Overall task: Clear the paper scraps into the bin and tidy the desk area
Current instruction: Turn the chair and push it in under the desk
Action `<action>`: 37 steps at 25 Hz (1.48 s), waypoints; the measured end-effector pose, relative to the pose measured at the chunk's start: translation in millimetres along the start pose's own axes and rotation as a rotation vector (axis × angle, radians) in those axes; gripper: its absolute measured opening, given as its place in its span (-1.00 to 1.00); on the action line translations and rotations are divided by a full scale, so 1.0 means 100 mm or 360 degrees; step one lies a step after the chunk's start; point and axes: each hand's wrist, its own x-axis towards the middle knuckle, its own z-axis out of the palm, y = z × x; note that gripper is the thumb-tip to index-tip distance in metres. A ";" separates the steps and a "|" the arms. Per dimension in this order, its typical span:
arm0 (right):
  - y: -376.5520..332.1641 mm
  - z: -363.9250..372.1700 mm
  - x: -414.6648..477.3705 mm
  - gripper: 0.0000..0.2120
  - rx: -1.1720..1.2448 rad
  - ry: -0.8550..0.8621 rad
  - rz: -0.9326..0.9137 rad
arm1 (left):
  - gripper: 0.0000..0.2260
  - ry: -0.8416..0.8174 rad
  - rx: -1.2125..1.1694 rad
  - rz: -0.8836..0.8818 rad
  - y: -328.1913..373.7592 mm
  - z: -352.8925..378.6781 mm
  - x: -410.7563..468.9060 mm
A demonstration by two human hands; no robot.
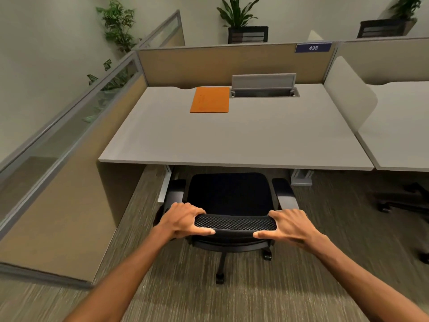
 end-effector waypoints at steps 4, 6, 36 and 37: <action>0.01 -0.02 0.06 -0.15 0.0006 0.0014 0.0014 | -0.10 0.0025 -0.0022 0.0022 -0.04 -0.04 0.05; 0.03 -0.08 0.14 -0.17 0.0005 0.0003 0.0005 | -0.09 0.0015 -0.0022 0.0026 -0.08 -0.10 0.12; 0.84 -0.29 1.39 -0.19 0.0058 -0.0028 0.0109 | -0.22 0.0135 -0.0082 0.0010 -0.57 -0.22 1.69; 0.87 -0.28 1.44 -0.19 0.0058 0.0000 0.0096 | -0.22 0.0143 -0.0088 0.0006 -0.59 -0.21 1.75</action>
